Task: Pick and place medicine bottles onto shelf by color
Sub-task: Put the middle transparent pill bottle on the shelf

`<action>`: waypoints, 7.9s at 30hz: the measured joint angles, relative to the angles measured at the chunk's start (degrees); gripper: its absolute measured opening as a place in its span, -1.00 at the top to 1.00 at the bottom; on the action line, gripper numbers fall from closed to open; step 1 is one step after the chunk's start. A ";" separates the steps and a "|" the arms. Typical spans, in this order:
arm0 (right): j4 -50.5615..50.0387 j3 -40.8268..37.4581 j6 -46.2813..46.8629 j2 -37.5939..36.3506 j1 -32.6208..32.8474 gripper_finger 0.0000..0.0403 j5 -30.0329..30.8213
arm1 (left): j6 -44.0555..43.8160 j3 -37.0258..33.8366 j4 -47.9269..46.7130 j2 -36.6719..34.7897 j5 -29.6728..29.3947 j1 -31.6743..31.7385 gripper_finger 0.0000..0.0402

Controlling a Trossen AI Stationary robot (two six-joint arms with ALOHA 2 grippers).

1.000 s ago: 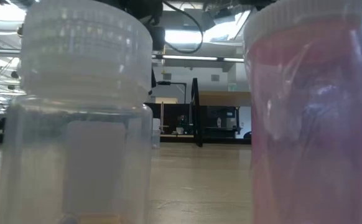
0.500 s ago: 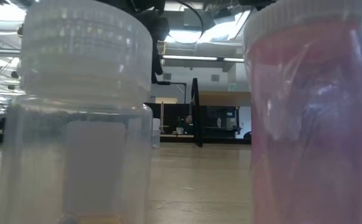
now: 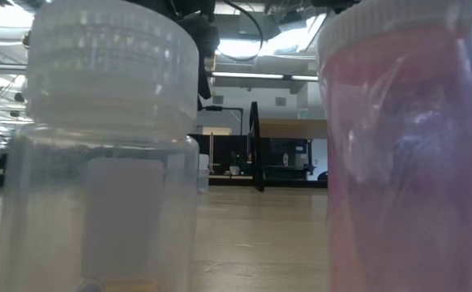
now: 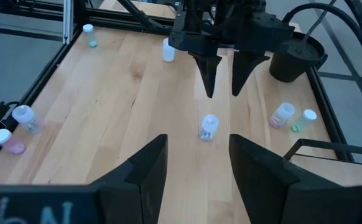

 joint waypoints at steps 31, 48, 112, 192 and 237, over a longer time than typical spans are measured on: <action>0.02 -0.02 -0.02 0.04 0.00 0.13 0.00 | -6.39 2.29 -4.18 8.41 -0.41 -0.98 -0.13; 0.01 -0.02 -0.01 0.04 0.02 0.13 0.00 | 17.07 1.70 -3.98 8.52 -1.92 -1.62 -0.13; 0.02 -0.02 -0.02 0.04 0.02 0.13 0.00 | 12.38 -0.61 1.96 15.82 -7.75 -3.15 -0.39; 0.34 -0.02 -1.81 0.02 0.02 0.13 0.05 | 10.68 30.51 -21.87 5.38 -14.29 -4.87 0.34; -0.62 -0.02 -3.15 -4.24 0.07 0.13 23.52 | 24.98 33.99 6.33 16.98 -10.19 1.18 0.34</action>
